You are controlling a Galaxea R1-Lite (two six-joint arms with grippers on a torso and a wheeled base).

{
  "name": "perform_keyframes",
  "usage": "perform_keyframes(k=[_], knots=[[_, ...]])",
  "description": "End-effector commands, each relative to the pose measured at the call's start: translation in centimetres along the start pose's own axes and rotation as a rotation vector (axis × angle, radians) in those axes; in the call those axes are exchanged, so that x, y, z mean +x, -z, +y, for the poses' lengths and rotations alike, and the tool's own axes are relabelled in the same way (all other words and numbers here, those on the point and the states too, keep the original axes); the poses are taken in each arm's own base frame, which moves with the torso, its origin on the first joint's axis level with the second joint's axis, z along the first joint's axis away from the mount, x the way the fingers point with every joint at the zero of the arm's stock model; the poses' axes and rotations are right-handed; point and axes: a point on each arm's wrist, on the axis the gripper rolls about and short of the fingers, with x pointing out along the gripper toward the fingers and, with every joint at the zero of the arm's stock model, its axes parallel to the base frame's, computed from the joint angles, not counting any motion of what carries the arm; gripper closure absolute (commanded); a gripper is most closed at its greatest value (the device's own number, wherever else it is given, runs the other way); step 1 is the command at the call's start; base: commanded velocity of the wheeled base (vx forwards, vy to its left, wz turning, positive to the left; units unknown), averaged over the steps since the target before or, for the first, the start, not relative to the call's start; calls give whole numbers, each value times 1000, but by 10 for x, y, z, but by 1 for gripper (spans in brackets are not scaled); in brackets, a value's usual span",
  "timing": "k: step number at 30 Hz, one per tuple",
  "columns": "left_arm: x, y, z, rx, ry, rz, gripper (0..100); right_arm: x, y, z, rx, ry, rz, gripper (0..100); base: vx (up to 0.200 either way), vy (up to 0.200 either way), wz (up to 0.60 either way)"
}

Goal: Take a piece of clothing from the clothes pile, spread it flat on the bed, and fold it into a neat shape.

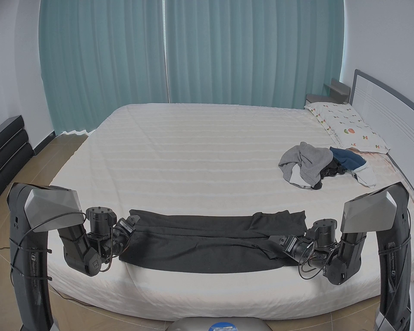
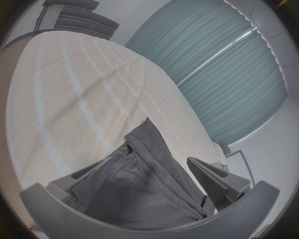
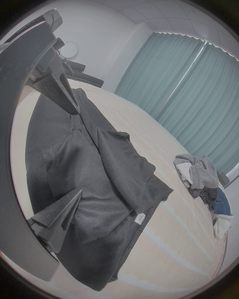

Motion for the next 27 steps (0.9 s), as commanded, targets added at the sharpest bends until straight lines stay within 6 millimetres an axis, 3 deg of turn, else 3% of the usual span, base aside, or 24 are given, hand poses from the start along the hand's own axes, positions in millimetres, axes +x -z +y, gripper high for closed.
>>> perform_keyframes(k=[1,5,11,18,24,26,27], knots=[[1,-1,-1,-3,6,-6,0,0,-2,-6,32,-1,-19,0,0,0,0],[5,-10,-8,-9,32,-35,0,-9,-20,-5,132,-83,-127,0,0,0,0],[3,-19,-14,16,41,-42,0,-19,-38,-19,184,-107,-112,0,0,0,0],[14,-29,-20,69,49,-64,0,-19,-37,-20,234,-110,-99,0,0,0,0],[47,-30,-29,224,-1,-19,0,-18,-33,-21,225,-105,-89,0,0,0,0],[47,-30,-29,224,-1,-19,0,-18,-33,-21,225,-105,-89,0,0,0,0],[62,-28,-25,299,-25,-1,0,-18,-32,-21,224,-104,-86,0,0,0,0]])
